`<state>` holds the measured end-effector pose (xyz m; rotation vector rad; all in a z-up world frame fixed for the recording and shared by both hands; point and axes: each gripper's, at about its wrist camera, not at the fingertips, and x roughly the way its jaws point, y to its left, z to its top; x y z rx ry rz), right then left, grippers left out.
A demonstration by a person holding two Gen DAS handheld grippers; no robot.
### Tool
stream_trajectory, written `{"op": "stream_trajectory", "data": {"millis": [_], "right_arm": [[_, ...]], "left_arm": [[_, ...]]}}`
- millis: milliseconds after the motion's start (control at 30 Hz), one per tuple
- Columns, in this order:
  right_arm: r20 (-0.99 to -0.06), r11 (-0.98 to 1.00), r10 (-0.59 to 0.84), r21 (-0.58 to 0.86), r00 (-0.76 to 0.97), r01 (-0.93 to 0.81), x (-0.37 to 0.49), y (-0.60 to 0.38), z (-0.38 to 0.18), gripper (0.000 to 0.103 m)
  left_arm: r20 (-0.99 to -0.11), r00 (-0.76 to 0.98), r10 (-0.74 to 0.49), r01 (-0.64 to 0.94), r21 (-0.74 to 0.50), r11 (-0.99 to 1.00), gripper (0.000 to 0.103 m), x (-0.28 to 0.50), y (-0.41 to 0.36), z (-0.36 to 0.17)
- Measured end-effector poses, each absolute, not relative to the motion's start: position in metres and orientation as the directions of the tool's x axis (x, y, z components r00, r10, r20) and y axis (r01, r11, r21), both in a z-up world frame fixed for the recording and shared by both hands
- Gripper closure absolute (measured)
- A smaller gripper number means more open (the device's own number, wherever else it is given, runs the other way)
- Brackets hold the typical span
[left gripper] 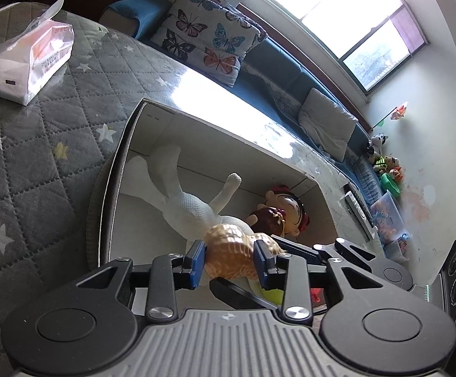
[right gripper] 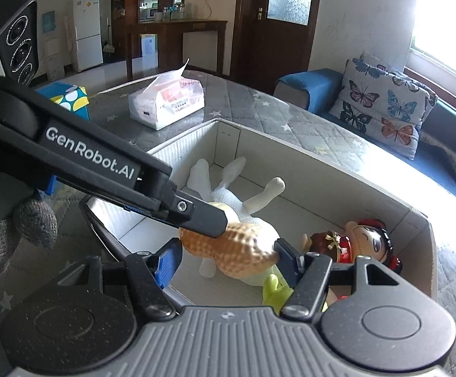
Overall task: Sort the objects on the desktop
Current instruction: 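Lift the peanut plush with the left tool and carry it over the box, then lower the peanut plush into the box and open the left tool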
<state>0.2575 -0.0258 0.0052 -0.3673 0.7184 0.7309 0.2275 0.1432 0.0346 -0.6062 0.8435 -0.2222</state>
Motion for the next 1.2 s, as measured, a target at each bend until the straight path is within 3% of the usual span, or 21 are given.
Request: {"op": "stream_trajectory", "data": {"millis": [1200], "right_arm": [[-0.705, 0.701, 0.484, -0.044, 0.519, -0.712, 0.2517, -0.0299, 0.0144, 0.037]], "left_arm": [[-0.653, 0.646, -0.396, -0.045, -0.551, 0.833, 0.067, 0.2203, 0.1417, 0.0398]]}}
